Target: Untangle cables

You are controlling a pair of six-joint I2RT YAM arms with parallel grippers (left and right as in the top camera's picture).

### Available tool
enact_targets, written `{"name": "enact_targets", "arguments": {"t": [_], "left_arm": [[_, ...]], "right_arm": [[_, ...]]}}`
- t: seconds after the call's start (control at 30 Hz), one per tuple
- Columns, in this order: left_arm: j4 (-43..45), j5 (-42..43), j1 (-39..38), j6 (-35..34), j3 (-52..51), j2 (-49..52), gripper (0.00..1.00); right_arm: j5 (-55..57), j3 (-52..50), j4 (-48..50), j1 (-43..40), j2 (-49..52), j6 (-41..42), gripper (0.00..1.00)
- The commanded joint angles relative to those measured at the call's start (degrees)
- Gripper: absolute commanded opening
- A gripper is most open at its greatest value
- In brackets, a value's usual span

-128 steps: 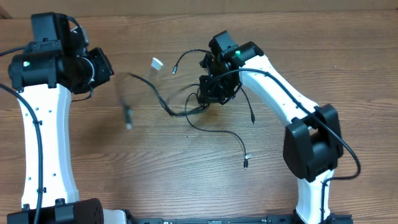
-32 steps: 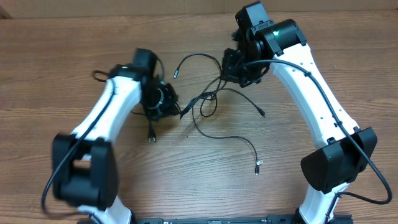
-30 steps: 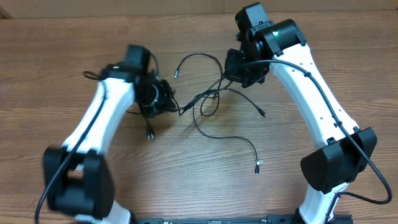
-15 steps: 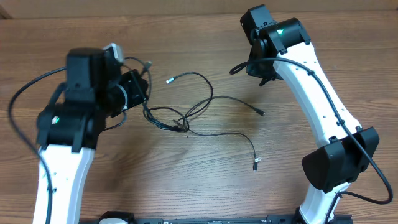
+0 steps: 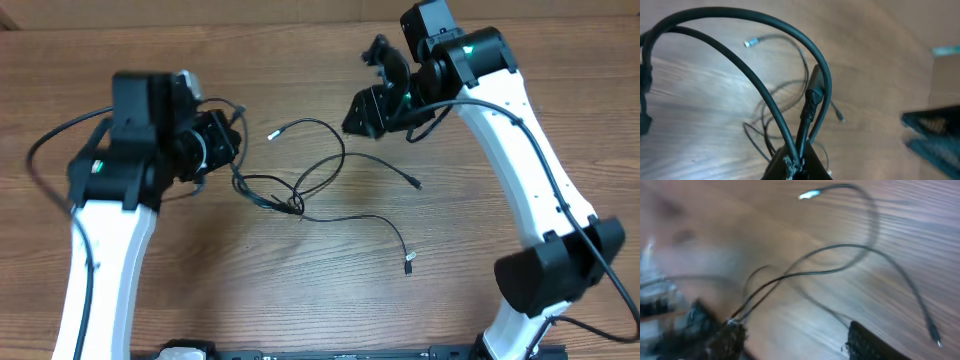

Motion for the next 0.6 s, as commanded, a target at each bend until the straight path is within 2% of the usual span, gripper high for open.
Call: {"name": "enact_targets", "arguments": {"t": [0.0, 0.13, 0.2, 0.33, 0.43, 0.57], "left_arm": [[0.07, 13.53, 3.1, -0.15, 0.96, 7.08, 0.04], [0.13, 23.21, 7.43, -0.07, 0.96, 12.74, 0.04], [0.37, 27.08, 9.09, 0.35, 0.96, 14.29, 0.04], [0.35, 28.28, 9.38, 0.39, 0.96, 14.34, 0.04], [0.09, 28.46, 9.38, 0.55, 0.96, 14.34, 0.04], [0.15, 26.27, 9.42, 0.76, 0.96, 14.34, 0.04]], "right_arm": [[-9.05, 0.76, -3.06, 0.9, -2.67, -16.37, 0.68], [-13.0, -0.68, -4.83, 3.43, -2.64, -27.61, 0.76], [-13.09, -3.06, -1.88, 6.05, -2.58, -28.35, 0.81], [-13.31, -8.33, 5.46, 9.79, -2.56, -28.28, 0.82], [-13.62, -11.74, 11.34, 14.03, -2.56, -28.33, 0.78], [-13.68, -11.8, 12.17, 16.57, -2.56, -28.52, 0.78]]}}
